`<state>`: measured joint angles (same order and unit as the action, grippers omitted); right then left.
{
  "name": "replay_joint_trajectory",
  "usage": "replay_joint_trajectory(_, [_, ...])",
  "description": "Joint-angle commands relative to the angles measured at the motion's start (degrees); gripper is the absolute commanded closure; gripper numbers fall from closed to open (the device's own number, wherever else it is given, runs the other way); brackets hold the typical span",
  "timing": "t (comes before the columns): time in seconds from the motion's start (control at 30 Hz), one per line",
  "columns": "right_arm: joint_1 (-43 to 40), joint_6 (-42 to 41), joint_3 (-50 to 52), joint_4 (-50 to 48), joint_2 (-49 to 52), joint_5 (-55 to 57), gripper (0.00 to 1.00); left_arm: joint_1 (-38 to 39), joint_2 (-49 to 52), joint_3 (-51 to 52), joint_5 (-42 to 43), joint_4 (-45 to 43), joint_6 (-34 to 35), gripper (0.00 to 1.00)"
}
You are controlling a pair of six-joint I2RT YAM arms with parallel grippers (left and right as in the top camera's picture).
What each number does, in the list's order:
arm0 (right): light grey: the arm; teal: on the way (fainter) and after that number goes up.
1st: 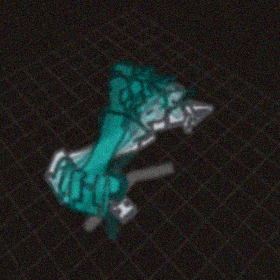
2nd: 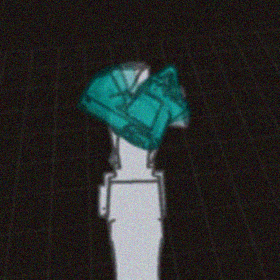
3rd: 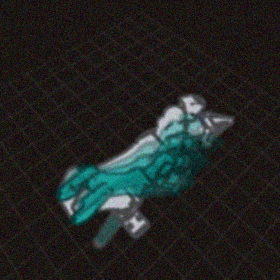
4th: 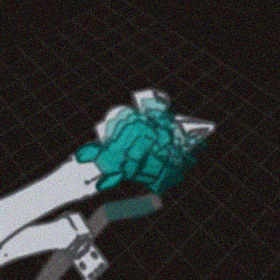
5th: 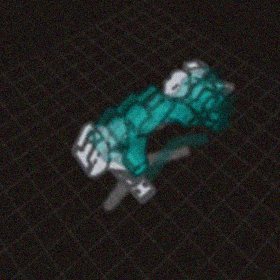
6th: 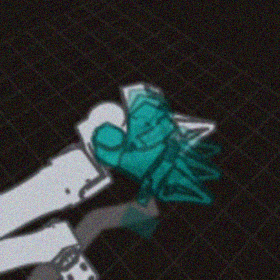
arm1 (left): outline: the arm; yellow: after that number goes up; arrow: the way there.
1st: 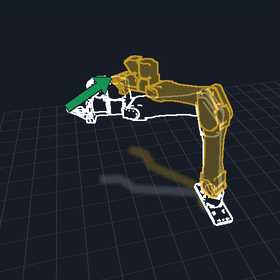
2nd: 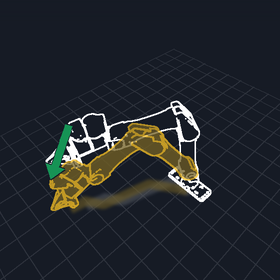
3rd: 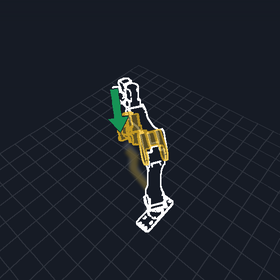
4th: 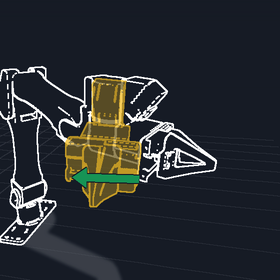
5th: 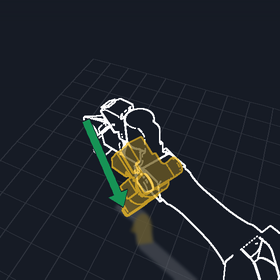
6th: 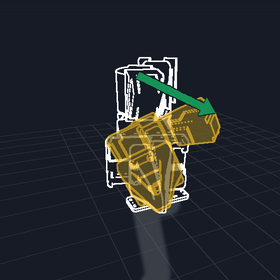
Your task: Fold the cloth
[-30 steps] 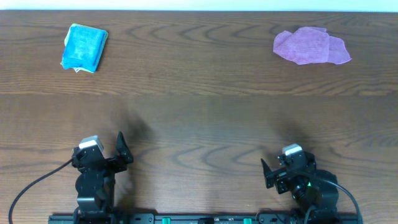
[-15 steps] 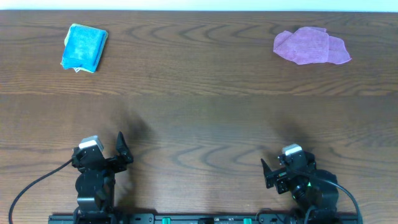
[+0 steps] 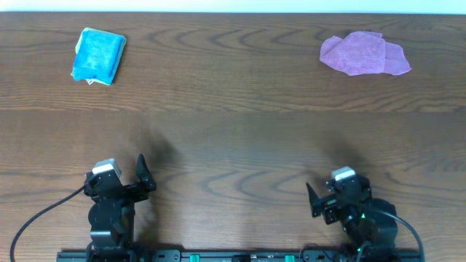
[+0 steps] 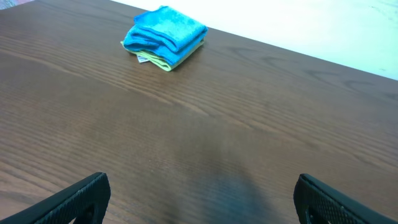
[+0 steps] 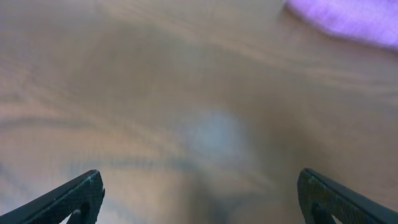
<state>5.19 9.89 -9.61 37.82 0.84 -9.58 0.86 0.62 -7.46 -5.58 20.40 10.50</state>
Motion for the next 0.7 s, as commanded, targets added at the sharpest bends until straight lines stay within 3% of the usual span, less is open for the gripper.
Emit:
replay_joint_trajectory(0.0, [-0.87, -12.20, 0.17, -3.80, -0.52, 0.35, 0.01, -0.11, -0.26, 1.25, -0.81, 0.33, -0.22, 0.05])
replay_joint_trajectory(0.1, [-0.87, -27.76, 0.17, -5.53, -0.52, 0.37, 0.01, -0.11, -0.26, 1.25, -0.81, 0.33, -0.22, 0.05])
replay_joint_trajectory(0.23, [-0.87, -29.16, 0.22, -11.34, -0.52, 7.69, 0.01, -0.11, -0.26, 1.27, -0.81, 0.33, -0.22, 0.05])
replay_joint_trajectory(0.33, [-0.90, -35.82, 0.52, -20.44, -0.42, 18.08, 0.01, -0.11, -0.26, 1.25, -0.81, 0.33, -0.20, 0.05])
replay_joint_trajectory(0.4, [-0.90, -35.98, 0.90, -25.99, 0.46, 22.27, 0.01, -0.11, -0.26, 1.25, -0.81, 0.33, -0.20, 0.05])
replay_joint_trajectory(0.53, [-1.03, -35.98, 1.14, -37.40, 8.81, 24.70, 0.01, -0.11, -0.26, 1.25, -0.81, 0.33, -0.20, 0.05])
replay_joint_trajectory(0.67, [-1.51, -36.00, 0.98, -53.40, 24.98, 23.28, 0.01, -0.11, -0.26, 1.25, -0.81, 0.33, -0.20, 0.05])
